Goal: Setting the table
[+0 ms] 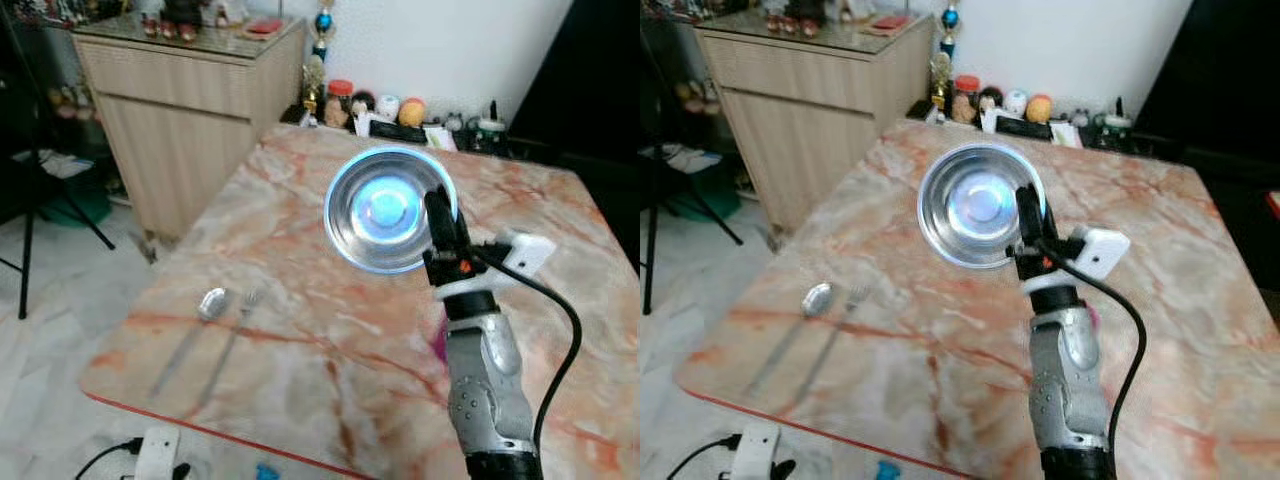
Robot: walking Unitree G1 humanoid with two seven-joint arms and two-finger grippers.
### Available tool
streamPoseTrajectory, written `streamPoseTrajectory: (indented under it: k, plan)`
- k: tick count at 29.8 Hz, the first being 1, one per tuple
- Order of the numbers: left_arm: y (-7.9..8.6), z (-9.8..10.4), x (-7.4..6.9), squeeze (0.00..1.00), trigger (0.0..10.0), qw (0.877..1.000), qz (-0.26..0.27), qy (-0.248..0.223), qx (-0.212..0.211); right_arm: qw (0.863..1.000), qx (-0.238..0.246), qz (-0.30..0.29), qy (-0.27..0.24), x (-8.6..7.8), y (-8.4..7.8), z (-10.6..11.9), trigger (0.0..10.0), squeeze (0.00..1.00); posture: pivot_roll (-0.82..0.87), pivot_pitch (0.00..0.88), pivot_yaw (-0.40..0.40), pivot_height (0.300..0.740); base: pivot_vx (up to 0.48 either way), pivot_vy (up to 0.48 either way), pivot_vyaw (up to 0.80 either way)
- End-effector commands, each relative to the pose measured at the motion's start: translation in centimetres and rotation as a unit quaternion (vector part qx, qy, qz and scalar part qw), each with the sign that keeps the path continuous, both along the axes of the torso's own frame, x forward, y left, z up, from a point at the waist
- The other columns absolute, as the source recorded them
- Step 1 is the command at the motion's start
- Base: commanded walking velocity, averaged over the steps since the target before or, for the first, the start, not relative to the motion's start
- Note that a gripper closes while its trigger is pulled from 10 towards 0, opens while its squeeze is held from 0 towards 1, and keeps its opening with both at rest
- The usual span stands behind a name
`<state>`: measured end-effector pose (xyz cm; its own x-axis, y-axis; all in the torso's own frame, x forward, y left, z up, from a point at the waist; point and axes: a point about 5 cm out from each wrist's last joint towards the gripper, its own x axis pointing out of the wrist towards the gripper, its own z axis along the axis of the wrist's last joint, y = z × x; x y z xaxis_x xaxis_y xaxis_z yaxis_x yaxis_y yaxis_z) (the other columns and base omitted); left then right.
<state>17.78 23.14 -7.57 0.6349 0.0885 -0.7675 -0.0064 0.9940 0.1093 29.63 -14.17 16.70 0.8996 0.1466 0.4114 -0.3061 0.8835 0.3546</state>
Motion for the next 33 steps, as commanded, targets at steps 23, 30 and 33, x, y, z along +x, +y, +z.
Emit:
streamPoseTrajectory:
  k: [23, 30, 33]
  plan:
    - [0.0, 0.7, 1.3, 0.00, 10.0, 0.999, -0.042, -0.014, 0.009, 0.997, 0.036, -0.064, -0.017, -0.1, -0.8, 0.3, 10.0, 0.00, 0.14, 0.000, -0.005, 0.740, 0.000, -0.313, 0.00]
    - [0.9, 1.3, 2.1, 0.00, 10.0, 0.999, -0.045, -0.020, 0.019, 0.994, 0.029, -0.100, -0.024, -0.8, -1.6, 0.4, 10.0, 0.00, 0.10, 0.000, 0.051, 0.740, 0.000, -0.313, 0.00]
    - [0.6, 1.4, 2.3, 0.00, 10.0, 0.998, -0.048, -0.020, 0.018, 0.992, 0.019, -0.118, -0.028, -1.1, -2.6, 0.7, 10.0, 0.00, 0.08, 0.000, 0.054, 0.740, 0.000, -0.311, 0.00]
